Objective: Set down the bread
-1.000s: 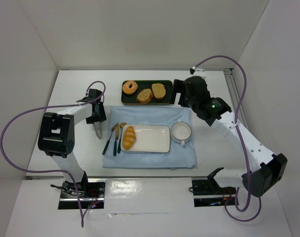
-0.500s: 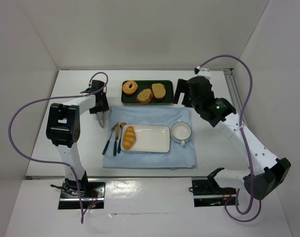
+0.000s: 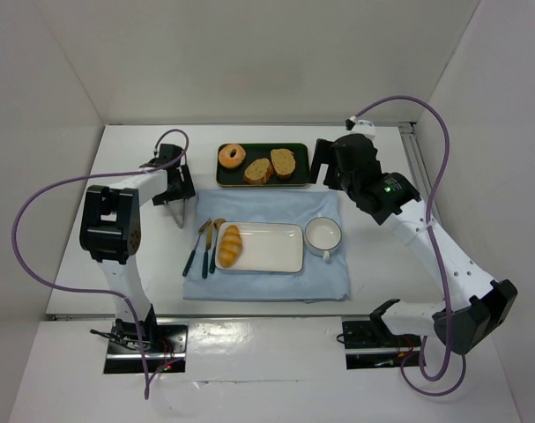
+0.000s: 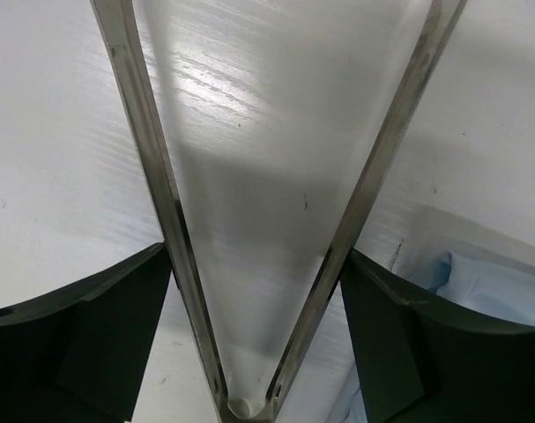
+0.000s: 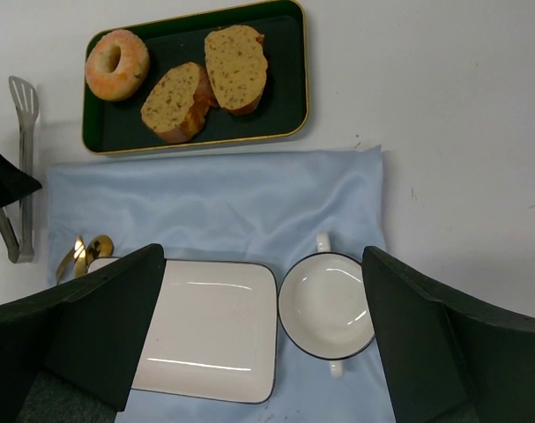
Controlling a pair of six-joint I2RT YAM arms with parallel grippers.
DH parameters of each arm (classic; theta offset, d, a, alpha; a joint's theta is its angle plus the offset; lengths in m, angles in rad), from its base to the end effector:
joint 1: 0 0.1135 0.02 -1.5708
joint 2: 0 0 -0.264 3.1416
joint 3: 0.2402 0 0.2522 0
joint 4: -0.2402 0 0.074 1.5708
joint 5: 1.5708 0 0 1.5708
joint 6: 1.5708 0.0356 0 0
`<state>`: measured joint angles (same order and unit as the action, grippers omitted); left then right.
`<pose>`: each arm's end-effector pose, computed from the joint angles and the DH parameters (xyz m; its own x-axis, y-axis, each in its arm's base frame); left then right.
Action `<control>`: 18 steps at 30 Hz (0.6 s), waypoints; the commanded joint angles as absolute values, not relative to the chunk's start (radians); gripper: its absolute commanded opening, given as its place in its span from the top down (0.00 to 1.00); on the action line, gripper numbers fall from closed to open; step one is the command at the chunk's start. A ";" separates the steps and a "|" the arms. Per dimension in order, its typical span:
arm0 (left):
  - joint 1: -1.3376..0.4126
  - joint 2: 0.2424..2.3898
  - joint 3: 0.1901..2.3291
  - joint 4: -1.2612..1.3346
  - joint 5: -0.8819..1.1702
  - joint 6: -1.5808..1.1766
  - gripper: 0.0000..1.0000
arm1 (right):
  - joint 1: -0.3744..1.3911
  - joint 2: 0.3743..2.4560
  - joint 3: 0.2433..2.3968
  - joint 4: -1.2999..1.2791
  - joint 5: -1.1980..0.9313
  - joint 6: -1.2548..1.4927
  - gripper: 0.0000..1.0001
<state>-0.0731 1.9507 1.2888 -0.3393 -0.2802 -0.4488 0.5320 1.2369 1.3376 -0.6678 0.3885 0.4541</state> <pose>0.4060 -0.0199 0.1643 -0.7226 -0.3652 -0.5869 -0.4352 0.9000 -0.0242 0.2321 0.1210 0.3898 -0.5012 0.1761 -0.8472 0.0286 0.9819 0.1871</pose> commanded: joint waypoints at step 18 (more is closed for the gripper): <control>-0.048 1.769 1.256 -0.502 -0.134 -0.402 0.00 | 0.526 1.244 1.396 -0.640 0.373 0.449 0.00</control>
